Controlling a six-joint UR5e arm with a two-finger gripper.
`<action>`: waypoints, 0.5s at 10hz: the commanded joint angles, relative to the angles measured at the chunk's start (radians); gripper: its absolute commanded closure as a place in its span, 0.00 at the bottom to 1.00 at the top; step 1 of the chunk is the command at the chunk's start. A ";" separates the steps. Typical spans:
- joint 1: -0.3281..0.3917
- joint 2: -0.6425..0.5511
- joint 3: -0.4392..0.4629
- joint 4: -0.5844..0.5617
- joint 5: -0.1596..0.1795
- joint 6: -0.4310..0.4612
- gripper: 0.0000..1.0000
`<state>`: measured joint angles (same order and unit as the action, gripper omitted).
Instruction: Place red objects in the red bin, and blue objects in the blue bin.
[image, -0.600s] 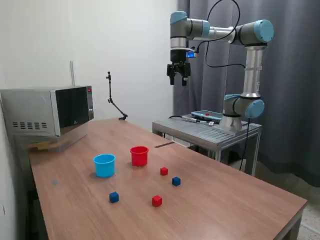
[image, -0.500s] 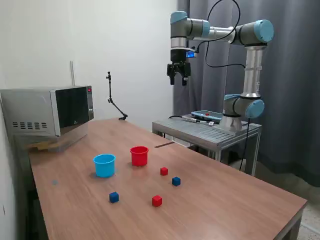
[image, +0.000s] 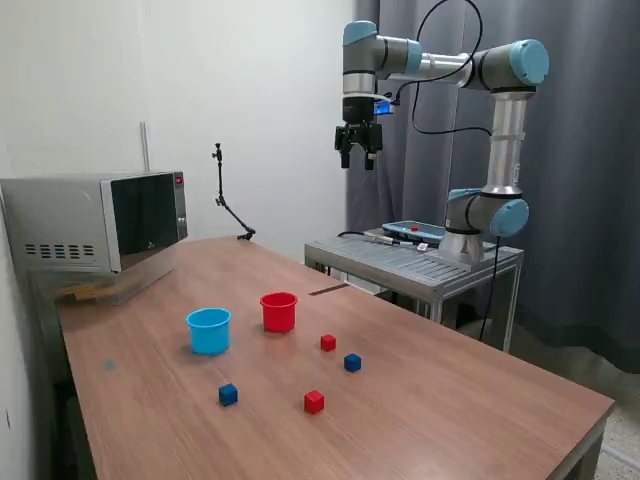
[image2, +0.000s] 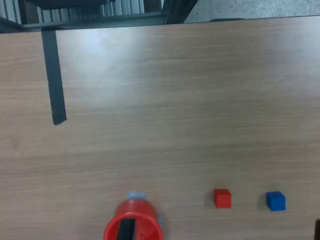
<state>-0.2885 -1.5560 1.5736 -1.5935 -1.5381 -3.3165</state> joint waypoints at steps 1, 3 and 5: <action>0.000 -0.001 0.000 0.000 0.001 0.000 0.00; 0.000 0.002 -0.001 -0.002 0.000 0.000 0.00; 0.000 0.001 0.002 -0.009 0.001 0.000 0.00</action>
